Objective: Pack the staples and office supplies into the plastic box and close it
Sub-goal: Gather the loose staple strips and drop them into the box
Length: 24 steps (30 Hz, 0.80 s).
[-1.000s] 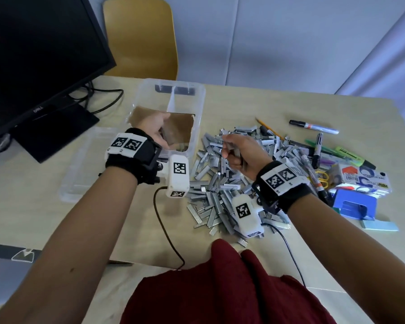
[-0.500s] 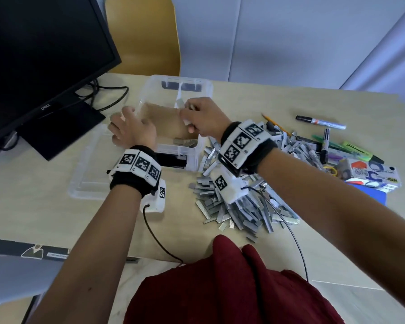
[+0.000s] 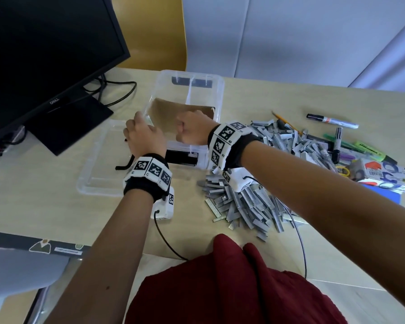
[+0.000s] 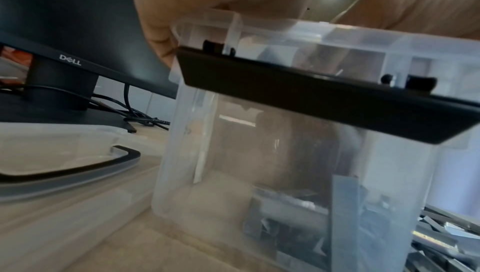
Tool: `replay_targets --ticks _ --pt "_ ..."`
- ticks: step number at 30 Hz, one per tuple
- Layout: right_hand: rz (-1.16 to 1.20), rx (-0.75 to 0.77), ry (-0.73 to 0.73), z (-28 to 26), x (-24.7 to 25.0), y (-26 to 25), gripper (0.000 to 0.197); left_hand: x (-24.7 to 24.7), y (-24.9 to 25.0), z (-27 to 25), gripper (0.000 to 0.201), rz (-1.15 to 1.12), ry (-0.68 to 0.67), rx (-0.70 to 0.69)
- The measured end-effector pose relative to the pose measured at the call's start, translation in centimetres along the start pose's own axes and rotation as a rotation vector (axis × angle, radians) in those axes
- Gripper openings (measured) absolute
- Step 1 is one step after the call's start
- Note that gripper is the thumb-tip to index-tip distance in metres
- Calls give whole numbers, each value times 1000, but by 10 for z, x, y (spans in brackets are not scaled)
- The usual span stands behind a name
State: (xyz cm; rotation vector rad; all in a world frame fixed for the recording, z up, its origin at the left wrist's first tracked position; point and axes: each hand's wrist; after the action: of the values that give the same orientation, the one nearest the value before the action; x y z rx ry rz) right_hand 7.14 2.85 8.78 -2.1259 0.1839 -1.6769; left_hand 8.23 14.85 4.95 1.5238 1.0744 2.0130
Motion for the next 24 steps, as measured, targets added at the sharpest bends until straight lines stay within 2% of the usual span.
replay_targets --ticks 3,6,8,10,12,14,18,20,22,24 --pt "5 16 53 -11 10 2 4 0 -1 -1 52 11 -10 -8" --pt "135 -15 246 -27 15 18 14 3 3 -2 48 96 -20 -49" --pt "207 -59 413 -41 15 36 13 4 7 -8 46 139 -24 -177" --pt "254 -138 488 -61 14 52 10 3 14 -21 44 120 -58 -372" --pt "257 -197 410 -80 8 65 10 -3 23 -41 34 28 -99 -542" --pt "185 -232 239 -97 -5 75 12 -11 36 -64 19 -81 -180 -662" --pt "72 -311 1 -120 -37 93 11 -29 47 -106 27 -135 -468 -848" --pt "29 -357 -84 -127 -52 99 18 -37 42 -114 20 8 -615 -819" --pt "-14 -382 -126 -131 -66 99 26 -43 34 -117 16 264 -809 -679" --pt "-86 -394 -106 -132 -75 96 31 -45 26 -119 20 461 -930 -542"
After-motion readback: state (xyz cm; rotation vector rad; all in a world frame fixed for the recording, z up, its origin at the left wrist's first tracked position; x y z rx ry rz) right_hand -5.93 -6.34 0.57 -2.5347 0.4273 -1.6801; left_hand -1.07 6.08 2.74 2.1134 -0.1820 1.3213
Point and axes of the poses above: each hand's wrist, its own z-axis towards the middle knuckle, its own x-axis out of the back of the hand, y = z × x, and after that the axes turned 7 degrees about -z, right-handed
